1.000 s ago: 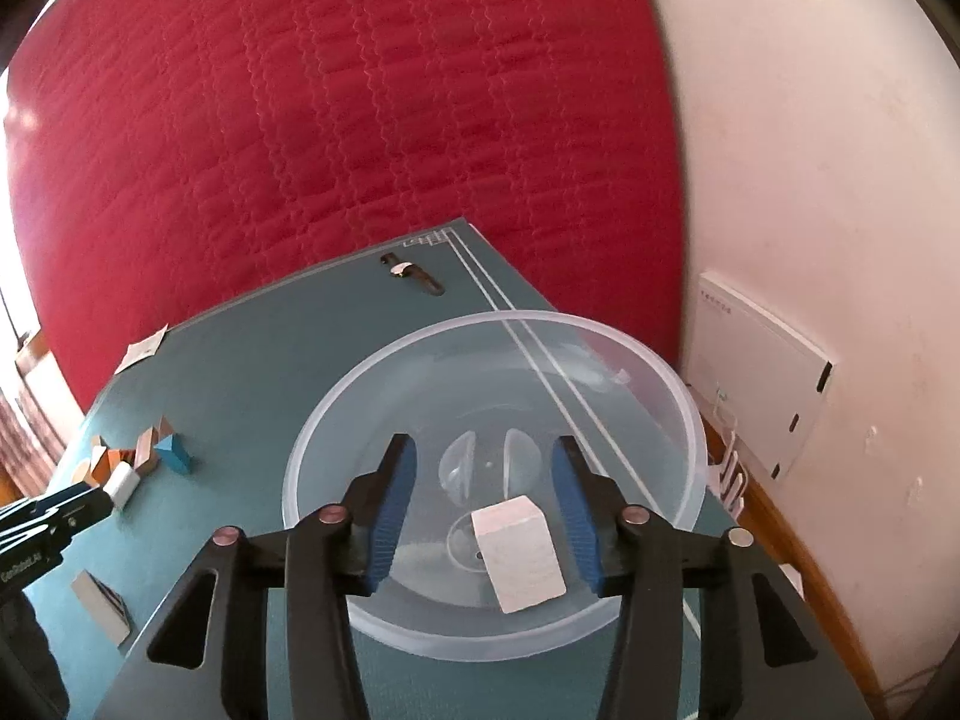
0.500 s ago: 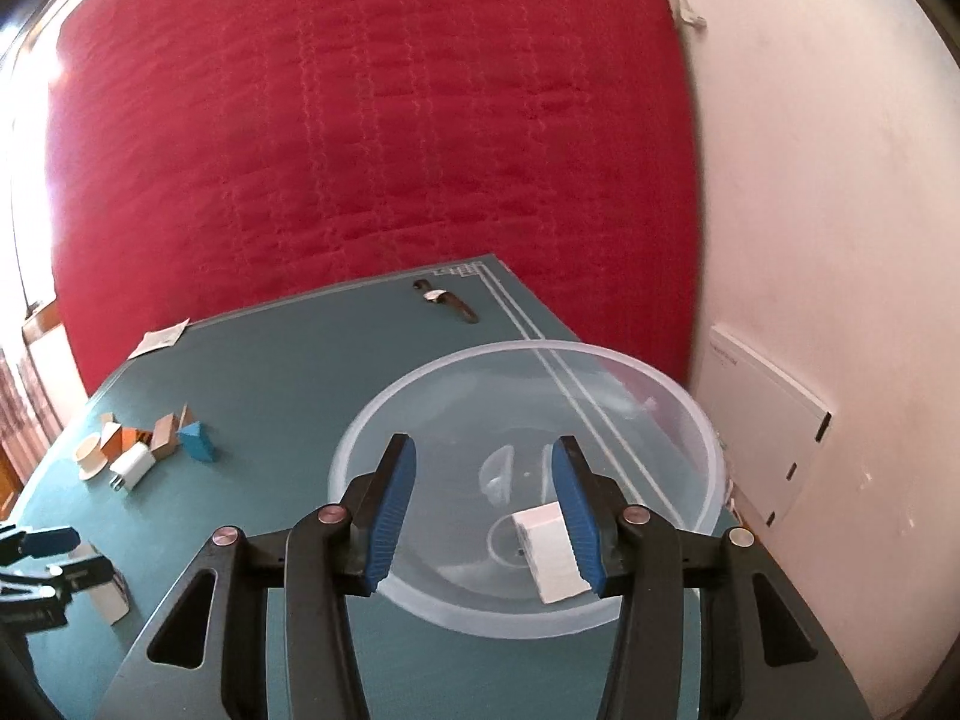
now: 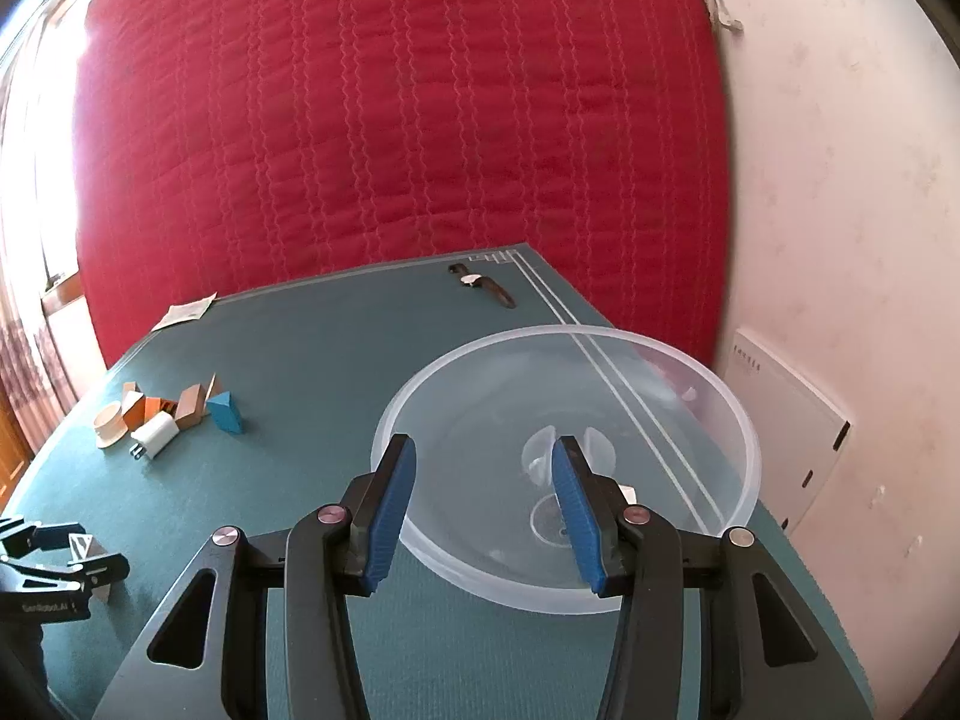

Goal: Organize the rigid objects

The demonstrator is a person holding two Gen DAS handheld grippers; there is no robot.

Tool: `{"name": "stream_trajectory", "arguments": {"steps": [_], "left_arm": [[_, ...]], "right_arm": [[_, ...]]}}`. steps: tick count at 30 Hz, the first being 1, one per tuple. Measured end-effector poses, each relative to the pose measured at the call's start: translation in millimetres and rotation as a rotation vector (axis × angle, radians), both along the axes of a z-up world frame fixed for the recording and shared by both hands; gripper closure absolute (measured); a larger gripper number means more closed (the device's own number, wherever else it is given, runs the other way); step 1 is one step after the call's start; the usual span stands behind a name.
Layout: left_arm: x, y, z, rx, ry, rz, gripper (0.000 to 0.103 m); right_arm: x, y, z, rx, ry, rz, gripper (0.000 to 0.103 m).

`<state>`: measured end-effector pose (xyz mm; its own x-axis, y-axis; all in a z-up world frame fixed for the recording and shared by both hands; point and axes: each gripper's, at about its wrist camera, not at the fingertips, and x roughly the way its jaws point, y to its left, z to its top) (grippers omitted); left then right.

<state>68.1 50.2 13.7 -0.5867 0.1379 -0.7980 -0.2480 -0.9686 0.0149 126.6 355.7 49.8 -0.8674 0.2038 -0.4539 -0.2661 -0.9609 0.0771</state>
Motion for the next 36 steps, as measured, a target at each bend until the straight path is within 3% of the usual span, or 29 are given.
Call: {"name": "stream_trajectory", "arguments": {"steps": [6,8,11,20,36], "left_arm": [[2.2,-7.9,-5.6,-0.001,-0.004,0.027,0.03],[2.1,-7.1,-4.5,0.007,0.011,0.021,0.048],[0.6,-3.3,-3.3,0.01,0.026,0.004,0.06],[-2.8,28.5,14.8,0.018,0.075,-0.103,0.06],[-19.4,169.0,65.8,0.111,0.186,-0.452,0.06]], "right_arm": [[-0.2,-2.0,-0.6,-0.002,-0.006,0.016,0.054],[0.5,-2.5,-1.2,-0.001,-0.006,0.017,0.054],[1.5,-2.9,-1.4,-0.001,-0.006,0.019,0.054],[1.1,1.0,2.2,-0.013,0.011,-0.006,0.054],[4.9,32.3,10.5,-0.037,0.048,-0.174,0.054]]}}
